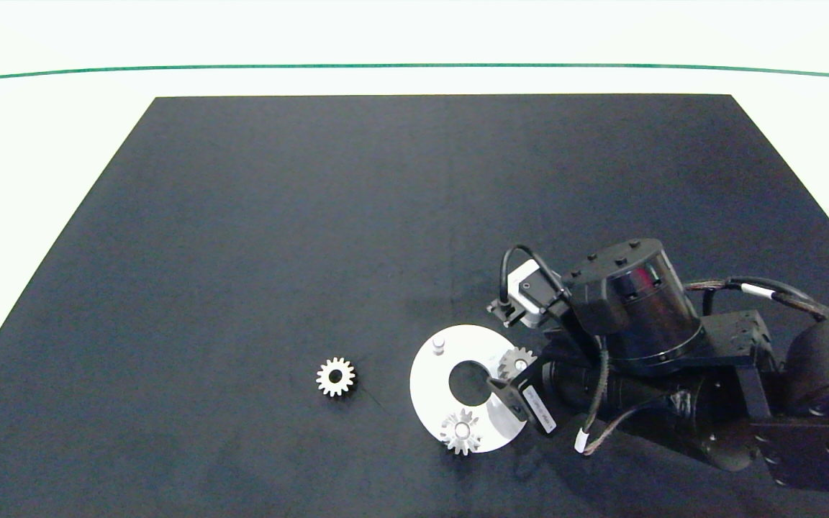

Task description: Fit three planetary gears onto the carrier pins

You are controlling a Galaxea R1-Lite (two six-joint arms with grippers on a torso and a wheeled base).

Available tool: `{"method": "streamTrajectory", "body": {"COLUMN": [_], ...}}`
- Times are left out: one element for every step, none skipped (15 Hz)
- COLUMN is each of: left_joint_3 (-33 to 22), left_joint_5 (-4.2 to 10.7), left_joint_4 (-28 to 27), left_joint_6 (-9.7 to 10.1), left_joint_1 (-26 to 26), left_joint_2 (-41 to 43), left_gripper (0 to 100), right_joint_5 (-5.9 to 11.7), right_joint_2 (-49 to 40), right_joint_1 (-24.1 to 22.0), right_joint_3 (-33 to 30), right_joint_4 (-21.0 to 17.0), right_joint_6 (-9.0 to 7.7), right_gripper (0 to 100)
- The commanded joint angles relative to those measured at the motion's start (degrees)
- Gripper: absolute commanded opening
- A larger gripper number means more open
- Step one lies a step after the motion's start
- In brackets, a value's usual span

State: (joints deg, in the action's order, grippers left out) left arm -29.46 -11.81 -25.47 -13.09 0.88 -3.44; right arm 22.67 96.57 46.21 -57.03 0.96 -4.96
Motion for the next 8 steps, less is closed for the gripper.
{"method": "streamTrajectory", "body": {"left_joint_3": [1.2,1.3,1.3,1.2,1.3,1.3,1.5,2.1], "left_joint_5": [-0.23,-1.02,-2.34,-2.95,-3.22,-3.57,-3.66,-3.66], "left_joint_4": [-0.1,-0.1,-0.1,0.2,1.2,1.8,2.1,2.4], "left_joint_6": [-0.18,-0.35,-1.5,-2.46,-2.73,-3.69,-4.49,-5.19], "left_joint_1": [0.1,0.1,0.0,-0.1,0.2,0.2,0.4,1.9], "left_joint_2": [-1.1,-2.5,-5.1,-8.2,-11.2,-14.3,-17.2,-20.3], "left_gripper": [100,100,100,100,100,100,100,100], "right_joint_5": [3.69,5.8,7.3,7.21,7.21,7.12,7.12,7.12], "right_joint_2": [-25.5,-34.0,-40.7,-46.1,-50.0,-52.3,-53.9,-54.4], "right_joint_1": [0.0,-1.0,-2.5,-4.7,-7.0,-8.2,-9.0,-9.8], "right_joint_3": [7.9,12.2,16.4,19.9,23.4,25.2,25.7,25.1], "right_joint_4": [-0.3,-2.1,-4.8,-7.0,-7.4,-7.4,-7.6,-7.5], "right_joint_6": [-3.83,-4.62,-4.71,-4.62,-4.35,-4.35,-4.27,-4.27], "right_gripper": [100,100,100,100,100,100,100,100]}}
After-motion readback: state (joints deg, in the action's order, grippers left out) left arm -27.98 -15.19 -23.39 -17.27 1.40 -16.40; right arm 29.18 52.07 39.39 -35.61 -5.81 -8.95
